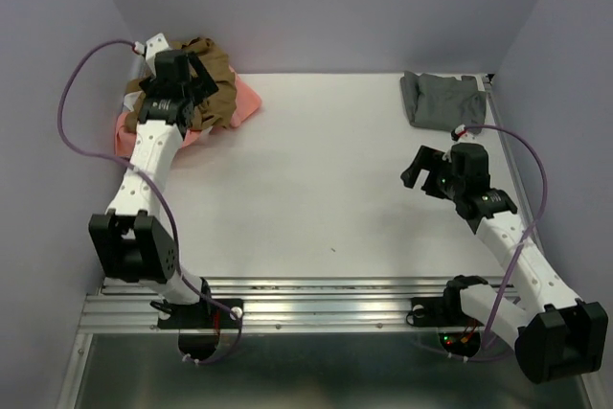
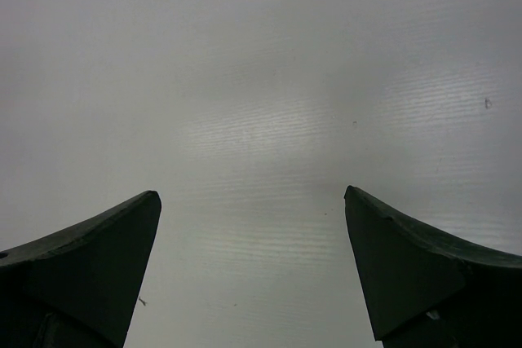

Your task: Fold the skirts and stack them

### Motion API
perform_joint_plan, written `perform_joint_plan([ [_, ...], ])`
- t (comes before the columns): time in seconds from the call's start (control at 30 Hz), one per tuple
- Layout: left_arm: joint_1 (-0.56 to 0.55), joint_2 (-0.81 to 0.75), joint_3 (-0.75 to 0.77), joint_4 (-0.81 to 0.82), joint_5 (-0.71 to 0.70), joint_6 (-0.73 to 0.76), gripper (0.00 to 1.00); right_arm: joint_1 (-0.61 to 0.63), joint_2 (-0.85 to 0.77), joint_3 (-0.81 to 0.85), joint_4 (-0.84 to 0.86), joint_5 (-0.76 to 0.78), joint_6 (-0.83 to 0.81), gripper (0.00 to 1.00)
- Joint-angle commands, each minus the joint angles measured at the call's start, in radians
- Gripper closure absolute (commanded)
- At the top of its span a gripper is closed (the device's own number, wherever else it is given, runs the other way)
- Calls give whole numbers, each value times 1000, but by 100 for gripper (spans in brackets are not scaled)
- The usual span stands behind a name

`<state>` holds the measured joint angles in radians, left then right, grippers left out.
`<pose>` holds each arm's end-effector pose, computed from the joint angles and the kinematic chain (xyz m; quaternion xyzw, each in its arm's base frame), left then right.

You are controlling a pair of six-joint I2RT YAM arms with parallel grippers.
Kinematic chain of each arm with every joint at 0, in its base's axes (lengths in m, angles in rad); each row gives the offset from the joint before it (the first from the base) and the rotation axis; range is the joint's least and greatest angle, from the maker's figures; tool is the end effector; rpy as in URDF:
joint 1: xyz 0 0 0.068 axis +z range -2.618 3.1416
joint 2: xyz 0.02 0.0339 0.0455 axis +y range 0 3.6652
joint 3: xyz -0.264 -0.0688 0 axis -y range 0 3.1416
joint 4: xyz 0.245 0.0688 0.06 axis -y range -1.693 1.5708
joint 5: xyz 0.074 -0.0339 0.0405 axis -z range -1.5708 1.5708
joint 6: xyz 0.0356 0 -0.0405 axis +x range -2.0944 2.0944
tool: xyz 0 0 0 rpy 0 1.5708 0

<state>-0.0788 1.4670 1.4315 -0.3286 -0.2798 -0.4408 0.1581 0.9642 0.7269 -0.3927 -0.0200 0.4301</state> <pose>0.3405 -0.0170 0.3888 -0.2246 0.7878 -0.0334 0.5725 0.2076 0.0338 0.2666 0.1164 0.8837 0.1399 0.4312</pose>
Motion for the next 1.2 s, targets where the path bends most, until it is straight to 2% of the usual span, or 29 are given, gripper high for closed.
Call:
perform_joint_plan([
  [0.0,54,201,269,-83,116,215,1,0,14,37,9,-14,-22,0],
  [0.1,92,366,427,-153,108,254,1,0,34,37,2,-9,-22,0],
  [0.2,157,482,506,-197,196,255,1,0,53,31,2,-1,-25,0],
  [0.37,223,565,443,-156,324,257,1,0,59,28,0,15,-27,0],
  [0.43,235,602,438,-167,358,252,7,0,56,26,0,15,-25,0],
  [0.5,235,622,441,-168,393,260,27,0,57,29,0,43,-27,0],
  [0.53,235,625,454,-170,398,260,52,0,57,29,0,45,-27,0],
  [0.57,237,625,463,-176,398,252,84,0,54,29,0,46,-27,0],
  [0.6,237,616,484,-187,390,235,100,0,54,28,0,48,-27,0],
  [0.8,238,515,578,-202,396,229,100,0,51,23,0,35,-28,0],
  [0.97,237,498,765,-288,387,229,100,0,48,26,2,28,-30,0],
  [1.03,238,477,816,-306,418,225,100,0,42,29,2,28,-30,0],
  [1.17,238,380,816,-256,497,208,100,0,28,26,2,0,-28,0],
])
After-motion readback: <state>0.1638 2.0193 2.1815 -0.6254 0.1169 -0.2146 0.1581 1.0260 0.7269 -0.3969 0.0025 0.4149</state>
